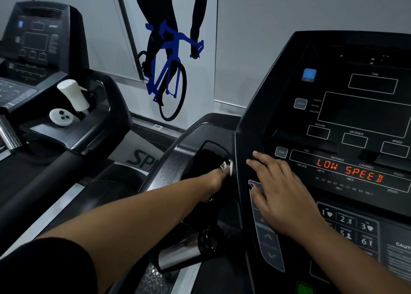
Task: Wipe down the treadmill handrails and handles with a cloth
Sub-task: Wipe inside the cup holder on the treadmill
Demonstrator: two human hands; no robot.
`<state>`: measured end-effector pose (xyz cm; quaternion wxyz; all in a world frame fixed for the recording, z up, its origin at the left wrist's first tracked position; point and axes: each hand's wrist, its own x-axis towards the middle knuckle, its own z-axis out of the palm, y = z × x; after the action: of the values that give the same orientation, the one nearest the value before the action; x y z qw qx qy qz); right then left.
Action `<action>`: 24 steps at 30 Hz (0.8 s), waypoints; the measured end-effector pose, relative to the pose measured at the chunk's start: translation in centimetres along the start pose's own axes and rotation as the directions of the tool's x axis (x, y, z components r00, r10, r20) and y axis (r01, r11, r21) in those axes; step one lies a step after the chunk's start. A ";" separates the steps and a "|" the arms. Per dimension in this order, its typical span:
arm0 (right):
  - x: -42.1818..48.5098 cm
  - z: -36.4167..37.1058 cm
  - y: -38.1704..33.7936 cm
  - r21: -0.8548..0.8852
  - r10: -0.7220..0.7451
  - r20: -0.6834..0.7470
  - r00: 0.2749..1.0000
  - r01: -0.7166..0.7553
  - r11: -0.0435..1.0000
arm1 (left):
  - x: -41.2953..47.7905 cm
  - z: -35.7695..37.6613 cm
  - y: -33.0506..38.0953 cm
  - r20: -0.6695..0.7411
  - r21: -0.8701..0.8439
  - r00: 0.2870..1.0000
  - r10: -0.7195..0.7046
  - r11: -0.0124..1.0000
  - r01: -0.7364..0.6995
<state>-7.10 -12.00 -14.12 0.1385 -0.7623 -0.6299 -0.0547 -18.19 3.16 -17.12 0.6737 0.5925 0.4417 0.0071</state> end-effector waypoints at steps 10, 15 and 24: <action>-0.4 0.0 0.2 0.000 -0.003 0.014 1.000 0.003 1.000 | -3.0 -3.2 -1.4 0.184 0.944 0.982 -0.027 0.282 -0.169; -0.4 -0.1 0.2 -0.001 -0.012 0.020 1.000 0.012 1.000 | -3.7 -6.7 0.1 0.216 0.968 0.961 -0.173 -0.087 -0.234; -0.4 -0.1 0.3 0.017 -0.018 0.013 1.000 0.018 1.000 | -0.3 -5.5 2.5 0.091 0.780 0.935 -0.343 -0.560 -0.281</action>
<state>-6.91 -12.47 -14.14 0.1401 -0.7559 -0.6379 -0.0456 -20.43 8.14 -14.39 -0.1516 0.8375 0.1003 -0.5153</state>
